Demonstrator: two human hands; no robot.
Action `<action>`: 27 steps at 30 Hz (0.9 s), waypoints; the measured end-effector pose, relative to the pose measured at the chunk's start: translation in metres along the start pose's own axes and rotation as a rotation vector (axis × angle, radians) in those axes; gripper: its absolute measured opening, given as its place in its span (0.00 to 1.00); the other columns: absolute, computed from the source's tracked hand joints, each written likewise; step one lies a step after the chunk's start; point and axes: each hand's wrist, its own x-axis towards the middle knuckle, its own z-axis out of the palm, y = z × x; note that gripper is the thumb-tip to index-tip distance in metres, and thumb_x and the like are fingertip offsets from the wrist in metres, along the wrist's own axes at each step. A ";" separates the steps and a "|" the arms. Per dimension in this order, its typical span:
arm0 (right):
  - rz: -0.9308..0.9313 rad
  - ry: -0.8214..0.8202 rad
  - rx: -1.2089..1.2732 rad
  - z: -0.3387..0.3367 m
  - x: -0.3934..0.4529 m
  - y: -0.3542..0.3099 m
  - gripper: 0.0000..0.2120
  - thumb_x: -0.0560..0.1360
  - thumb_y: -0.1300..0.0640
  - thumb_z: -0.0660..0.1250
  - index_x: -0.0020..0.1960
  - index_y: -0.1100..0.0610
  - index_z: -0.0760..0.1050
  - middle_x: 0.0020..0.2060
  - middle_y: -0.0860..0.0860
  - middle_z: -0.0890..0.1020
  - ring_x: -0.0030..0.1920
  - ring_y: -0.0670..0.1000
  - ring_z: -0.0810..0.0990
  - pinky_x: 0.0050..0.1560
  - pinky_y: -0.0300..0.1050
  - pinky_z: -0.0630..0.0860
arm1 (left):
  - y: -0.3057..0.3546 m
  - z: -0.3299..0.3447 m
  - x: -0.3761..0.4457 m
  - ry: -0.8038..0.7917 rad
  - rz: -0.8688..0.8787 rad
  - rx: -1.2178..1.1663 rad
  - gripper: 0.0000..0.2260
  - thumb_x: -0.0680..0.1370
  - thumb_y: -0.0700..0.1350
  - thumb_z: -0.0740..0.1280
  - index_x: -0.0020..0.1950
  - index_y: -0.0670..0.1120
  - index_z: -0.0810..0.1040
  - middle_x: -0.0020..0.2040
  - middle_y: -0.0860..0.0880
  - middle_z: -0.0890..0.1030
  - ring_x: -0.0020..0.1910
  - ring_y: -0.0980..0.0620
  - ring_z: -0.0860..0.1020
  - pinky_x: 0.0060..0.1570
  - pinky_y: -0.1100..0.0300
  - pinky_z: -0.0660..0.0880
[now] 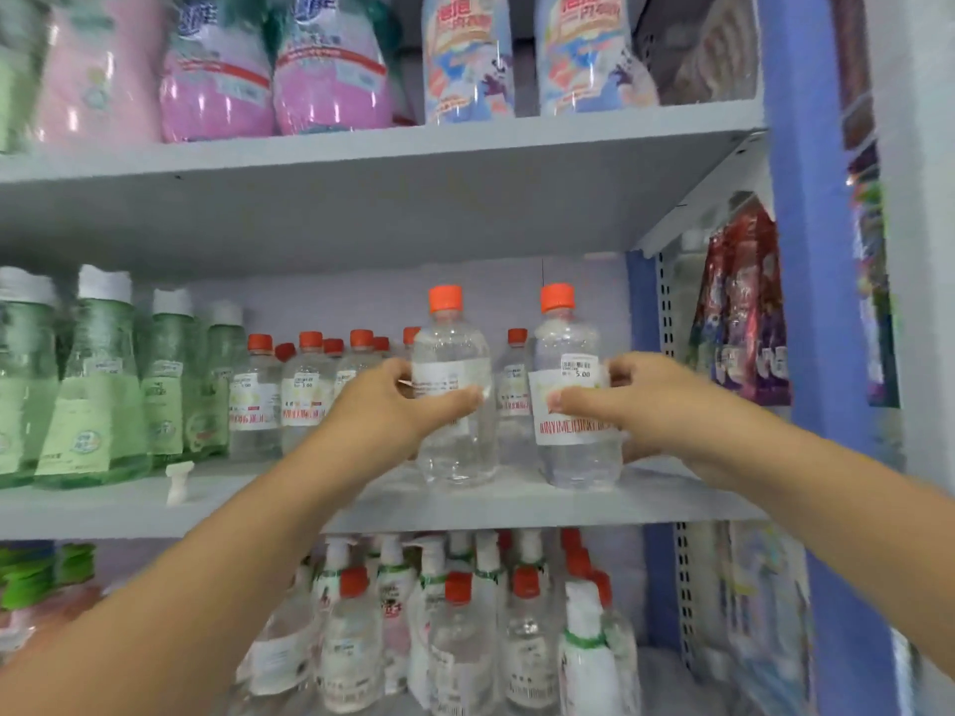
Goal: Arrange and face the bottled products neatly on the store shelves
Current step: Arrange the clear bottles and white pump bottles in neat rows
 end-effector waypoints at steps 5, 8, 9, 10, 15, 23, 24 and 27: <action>0.098 -0.120 -0.055 0.004 0.053 0.011 0.19 0.71 0.48 0.78 0.57 0.53 0.77 0.50 0.50 0.86 0.48 0.51 0.86 0.49 0.52 0.85 | -0.007 0.016 0.042 -0.086 -0.065 0.090 0.23 0.68 0.63 0.77 0.55 0.52 0.78 0.49 0.54 0.84 0.46 0.52 0.84 0.43 0.54 0.84; 0.098 -0.176 -0.185 0.014 0.082 0.010 0.17 0.72 0.48 0.77 0.58 0.51 0.78 0.51 0.50 0.86 0.52 0.52 0.85 0.57 0.55 0.83 | -0.009 0.021 0.067 -0.184 -0.073 0.147 0.21 0.69 0.60 0.78 0.55 0.53 0.78 0.49 0.54 0.84 0.47 0.52 0.84 0.45 0.54 0.85; 0.103 -0.198 -0.220 0.016 0.090 0.008 0.18 0.73 0.47 0.76 0.58 0.51 0.78 0.51 0.51 0.86 0.53 0.52 0.84 0.57 0.55 0.82 | -0.007 0.022 0.074 -0.217 -0.075 0.167 0.20 0.69 0.59 0.78 0.56 0.52 0.78 0.50 0.53 0.85 0.47 0.51 0.85 0.46 0.54 0.85; 0.112 -0.229 -0.250 0.018 0.099 0.007 0.19 0.73 0.46 0.76 0.60 0.52 0.78 0.52 0.51 0.86 0.53 0.53 0.84 0.58 0.56 0.82 | -0.005 0.022 0.080 -0.235 -0.061 0.206 0.21 0.70 0.59 0.78 0.57 0.52 0.78 0.50 0.53 0.85 0.47 0.50 0.85 0.48 0.53 0.84; 0.168 -0.397 -0.417 0.019 0.135 0.004 0.26 0.73 0.41 0.75 0.64 0.54 0.77 0.56 0.54 0.84 0.52 0.56 0.86 0.54 0.58 0.84 | 0.002 0.021 0.116 -0.176 0.037 0.651 0.46 0.68 0.61 0.79 0.79 0.50 0.60 0.73 0.49 0.71 0.67 0.45 0.76 0.59 0.53 0.76; 0.103 -0.462 -0.418 0.017 0.170 0.009 0.20 0.73 0.47 0.77 0.61 0.54 0.80 0.53 0.55 0.86 0.53 0.59 0.86 0.54 0.53 0.84 | -0.001 0.017 0.177 -0.123 0.155 0.540 0.45 0.64 0.75 0.68 0.74 0.52 0.67 0.61 0.53 0.79 0.49 0.51 0.81 0.49 0.53 0.80; 0.089 -0.443 -0.398 0.020 0.171 0.012 0.20 0.73 0.47 0.77 0.61 0.54 0.79 0.52 0.55 0.86 0.53 0.59 0.86 0.54 0.52 0.84 | 0.000 0.020 0.180 -0.105 0.184 0.552 0.40 0.66 0.74 0.69 0.70 0.52 0.71 0.56 0.53 0.79 0.45 0.51 0.81 0.46 0.54 0.80; 0.065 -0.394 -0.325 0.025 0.173 0.020 0.19 0.73 0.48 0.77 0.61 0.53 0.77 0.52 0.55 0.86 0.54 0.57 0.85 0.57 0.53 0.83 | 0.000 0.031 0.183 -0.113 0.235 0.609 0.27 0.70 0.68 0.72 0.58 0.51 0.73 0.50 0.53 0.76 0.40 0.54 0.77 0.40 0.56 0.77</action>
